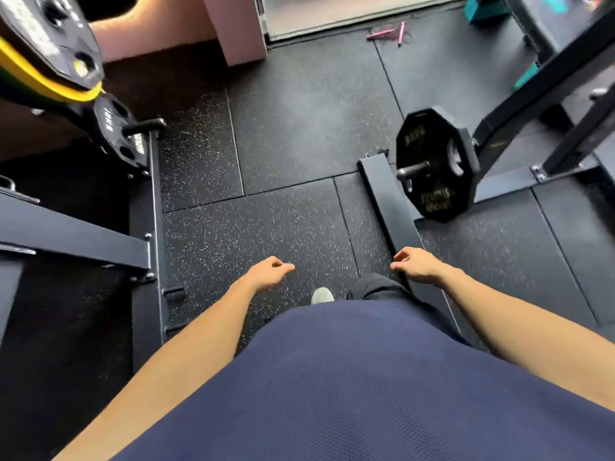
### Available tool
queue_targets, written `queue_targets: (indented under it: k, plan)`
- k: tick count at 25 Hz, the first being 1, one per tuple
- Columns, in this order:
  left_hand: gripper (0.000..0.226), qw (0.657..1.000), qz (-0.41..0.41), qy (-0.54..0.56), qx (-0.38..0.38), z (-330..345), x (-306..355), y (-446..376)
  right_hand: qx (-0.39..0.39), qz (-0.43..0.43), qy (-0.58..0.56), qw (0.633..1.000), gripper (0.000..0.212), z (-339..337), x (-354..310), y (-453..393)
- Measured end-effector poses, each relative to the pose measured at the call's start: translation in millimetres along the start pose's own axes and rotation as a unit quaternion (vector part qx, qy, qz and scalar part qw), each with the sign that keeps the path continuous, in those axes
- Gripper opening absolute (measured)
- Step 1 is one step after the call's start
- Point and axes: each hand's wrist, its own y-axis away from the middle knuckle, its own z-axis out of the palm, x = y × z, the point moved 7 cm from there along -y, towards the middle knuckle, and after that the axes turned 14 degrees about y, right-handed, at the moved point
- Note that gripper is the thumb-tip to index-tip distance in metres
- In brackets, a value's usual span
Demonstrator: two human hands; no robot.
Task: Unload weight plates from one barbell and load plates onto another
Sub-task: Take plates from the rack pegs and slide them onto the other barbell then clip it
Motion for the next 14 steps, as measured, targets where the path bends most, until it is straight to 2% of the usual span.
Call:
queue_targets:
  k: [4,8,11,14]
  plan:
    - [0.043,0.993,-0.031,0.098,0.058,-39,34,-28,-0.013,-0.068,0.064,0.996,0.036,-72,-43,-76]
    - [0.043,0.969,-0.079,0.202,0.118,-60,50,-45,-0.049,-0.151,0.159,0.974,0.039,-130,-103,-155]
    - [0.041,0.926,-0.132,0.314,0.164,-56,63,-43,-0.074,-0.227,0.247,0.939,0.037,-174,-153,-200]
    - [0.043,0.867,-0.172,0.413,0.219,-43,73,-35,-0.086,-0.304,0.323,0.892,0.034,-205,-208,-223]
